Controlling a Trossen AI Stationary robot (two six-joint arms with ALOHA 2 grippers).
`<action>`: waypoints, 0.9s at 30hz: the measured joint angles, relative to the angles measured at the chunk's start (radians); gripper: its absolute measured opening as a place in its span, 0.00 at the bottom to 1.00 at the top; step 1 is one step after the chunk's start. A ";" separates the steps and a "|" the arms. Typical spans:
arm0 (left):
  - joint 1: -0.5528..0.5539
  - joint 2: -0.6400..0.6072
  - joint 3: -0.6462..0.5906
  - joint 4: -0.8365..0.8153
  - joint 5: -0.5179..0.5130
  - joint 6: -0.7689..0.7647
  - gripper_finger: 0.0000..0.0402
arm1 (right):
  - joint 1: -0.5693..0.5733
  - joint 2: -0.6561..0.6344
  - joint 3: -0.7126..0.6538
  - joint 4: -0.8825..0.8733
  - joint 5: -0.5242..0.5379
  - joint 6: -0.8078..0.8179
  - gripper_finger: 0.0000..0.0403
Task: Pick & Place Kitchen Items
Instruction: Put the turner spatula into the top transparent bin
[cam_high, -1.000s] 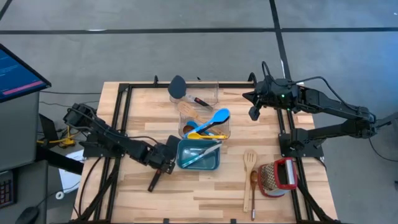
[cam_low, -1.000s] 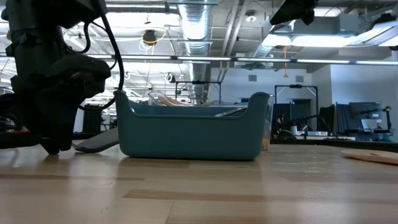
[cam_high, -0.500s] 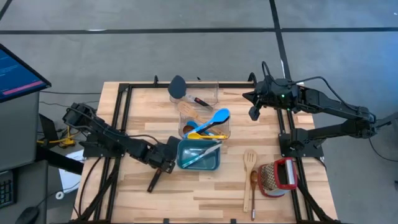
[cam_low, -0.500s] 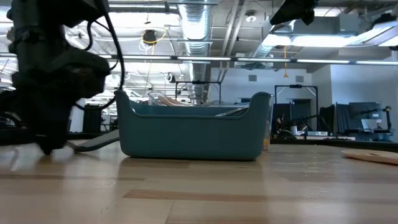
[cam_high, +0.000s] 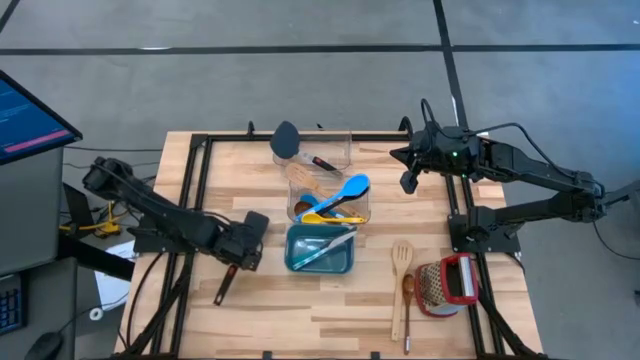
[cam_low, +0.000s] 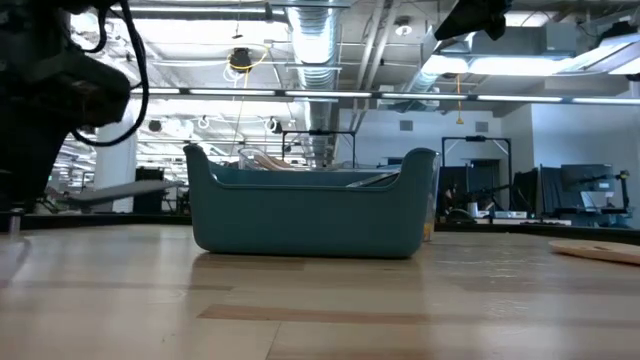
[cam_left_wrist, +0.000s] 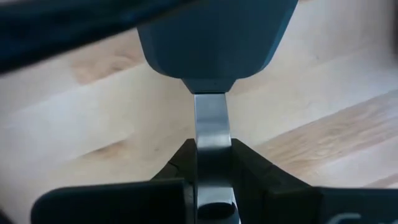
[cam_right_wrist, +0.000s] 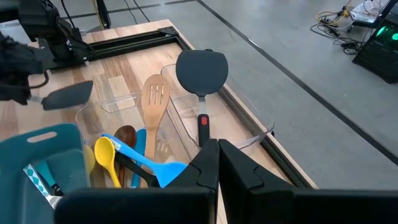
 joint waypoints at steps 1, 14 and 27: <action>0.000 -0.017 0.000 -0.023 -0.001 -0.009 0.10 | 0.000 0.000 0.000 0.000 0.000 0.000 0.00; 0.000 -0.227 0.002 -0.127 -0.043 -0.014 0.10 | 0.000 0.000 0.000 0.000 0.000 0.000 0.00; 0.000 -0.388 0.002 -0.115 -0.050 0.052 0.11 | 0.000 0.000 0.000 0.011 0.001 0.000 0.00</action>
